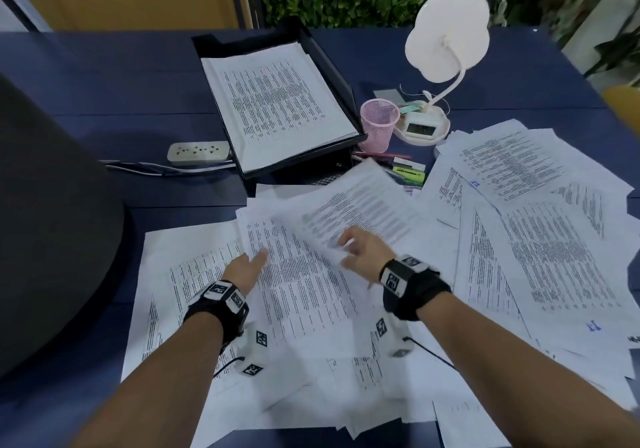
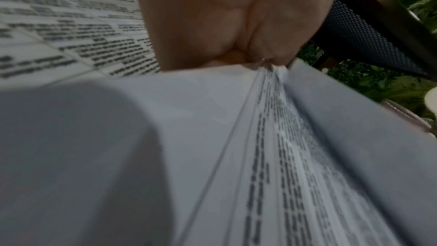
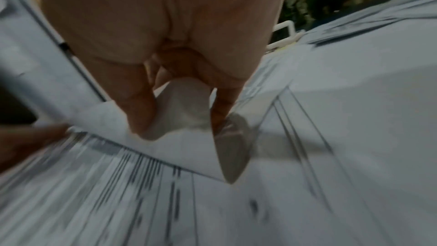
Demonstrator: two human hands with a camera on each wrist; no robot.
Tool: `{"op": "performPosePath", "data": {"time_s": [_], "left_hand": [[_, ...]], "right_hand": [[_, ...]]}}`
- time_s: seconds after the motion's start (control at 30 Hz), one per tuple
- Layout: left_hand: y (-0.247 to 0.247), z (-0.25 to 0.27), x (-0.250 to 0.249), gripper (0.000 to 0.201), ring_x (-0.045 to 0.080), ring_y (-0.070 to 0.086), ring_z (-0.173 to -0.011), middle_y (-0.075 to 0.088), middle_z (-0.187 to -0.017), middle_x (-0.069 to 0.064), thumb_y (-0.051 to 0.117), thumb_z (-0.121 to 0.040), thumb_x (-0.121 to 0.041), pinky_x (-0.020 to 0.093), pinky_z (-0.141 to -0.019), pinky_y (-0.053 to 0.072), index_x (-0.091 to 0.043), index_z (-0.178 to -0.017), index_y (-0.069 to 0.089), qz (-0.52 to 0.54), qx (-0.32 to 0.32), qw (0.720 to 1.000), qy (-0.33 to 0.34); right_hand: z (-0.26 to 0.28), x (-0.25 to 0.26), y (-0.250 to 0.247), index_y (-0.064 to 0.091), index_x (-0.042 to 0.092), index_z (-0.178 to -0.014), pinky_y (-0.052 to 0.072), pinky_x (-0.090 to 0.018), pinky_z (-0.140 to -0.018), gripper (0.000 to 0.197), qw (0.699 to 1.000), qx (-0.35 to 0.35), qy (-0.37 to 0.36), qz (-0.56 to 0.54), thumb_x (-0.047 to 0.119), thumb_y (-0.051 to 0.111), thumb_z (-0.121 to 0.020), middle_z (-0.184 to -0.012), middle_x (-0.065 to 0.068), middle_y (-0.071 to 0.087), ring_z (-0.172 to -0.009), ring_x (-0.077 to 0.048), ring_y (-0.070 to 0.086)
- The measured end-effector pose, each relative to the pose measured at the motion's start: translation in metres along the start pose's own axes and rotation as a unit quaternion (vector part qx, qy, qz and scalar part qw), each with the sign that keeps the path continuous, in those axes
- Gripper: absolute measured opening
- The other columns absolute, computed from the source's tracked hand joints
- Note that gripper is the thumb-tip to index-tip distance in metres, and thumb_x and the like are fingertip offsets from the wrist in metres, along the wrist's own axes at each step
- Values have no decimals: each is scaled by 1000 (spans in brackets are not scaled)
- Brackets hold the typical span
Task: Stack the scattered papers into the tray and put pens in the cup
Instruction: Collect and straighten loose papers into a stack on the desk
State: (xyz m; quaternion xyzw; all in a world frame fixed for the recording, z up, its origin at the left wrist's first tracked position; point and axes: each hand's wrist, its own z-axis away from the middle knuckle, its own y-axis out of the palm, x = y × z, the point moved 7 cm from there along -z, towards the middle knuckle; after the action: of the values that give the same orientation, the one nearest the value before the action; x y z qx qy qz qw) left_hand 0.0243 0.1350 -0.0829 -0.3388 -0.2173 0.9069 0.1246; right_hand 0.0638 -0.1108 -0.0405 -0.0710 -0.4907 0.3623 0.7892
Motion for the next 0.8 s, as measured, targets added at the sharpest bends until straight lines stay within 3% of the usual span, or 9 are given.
{"op": "performPosePath", "data": {"time_s": [0.07,0.17,0.2,0.27,0.37,0.47,0.53,0.67,0.8], "left_hand": [[0,1,0,81,32,32,-138,31,-151,20,26,-93,-63,41,-114,25,-1,-144,32,69,-4,997,-19],[3,0,4,108,34,31,-139,28,-153,16,40,-70,-85,49,-114,24,-10,-147,29,134,36,989,-59],[5,0,3,117,34,30,-139,26,-154,15,51,-63,-85,50,-114,24,-10,-148,26,119,59,989,-57],[3,-1,1,110,32,25,-141,19,-156,15,67,-72,-63,47,-114,26,-5,-150,16,28,50,998,-32],[1,1,-4,95,30,22,-143,16,-157,14,68,-84,-41,40,-114,26,-1,-149,12,-36,27,999,-2],[-2,11,-9,91,30,25,-142,19,-156,16,65,-86,-42,38,-110,28,1,-148,13,-62,20,998,11],[-4,13,-7,91,31,29,-139,22,-154,18,64,-86,-43,39,-108,31,2,-148,15,-55,18,998,10],[-6,20,-3,93,30,26,-140,20,-155,16,65,-85,-44,39,-109,30,-1,-149,13,-25,32,999,10],[1,26,-13,86,27,30,-139,25,-154,14,68,-84,-29,38,-110,29,0,-148,18,79,83,993,21]], "right_hand": [[6,1,23,59,23,-99,47,-21,-50,15,992,73,-19,103,15,57,-86,-98,9,62,-65,-6,53],[15,1,51,70,18,-97,54,-28,-73,16,963,151,-60,216,20,59,-86,-93,8,67,-77,-10,59],[16,-2,54,73,20,-94,54,-30,-82,16,958,160,-62,228,24,60,-84,-95,7,69,-85,-12,62],[14,-8,52,71,21,-77,52,-31,-86,25,967,162,-29,194,41,59,-85,-85,11,68,-86,-14,63],[3,-14,31,57,21,-67,49,-29,-75,42,982,70,-4,175,55,46,-90,-76,5,58,-80,-18,59],[-2,-20,-13,58,20,-101,46,-34,-84,26,954,-140,23,265,42,48,-91,-107,-6,55,-104,-28,54],[-1,-34,-34,44,18,-127,41,-38,-94,45,958,-225,75,159,37,57,-88,-127,-10,44,-118,-31,45],[-2,-52,-48,23,13,-146,43,-39,-97,64,945,-260,98,-171,16,56,-92,-138,-19,44,-115,-32,51],[-1,-36,-50,28,12,-146,37,-29,-100,52,961,-234,69,-130,-1,34,-97,-140,-15,45,-124,-33,46]]}}
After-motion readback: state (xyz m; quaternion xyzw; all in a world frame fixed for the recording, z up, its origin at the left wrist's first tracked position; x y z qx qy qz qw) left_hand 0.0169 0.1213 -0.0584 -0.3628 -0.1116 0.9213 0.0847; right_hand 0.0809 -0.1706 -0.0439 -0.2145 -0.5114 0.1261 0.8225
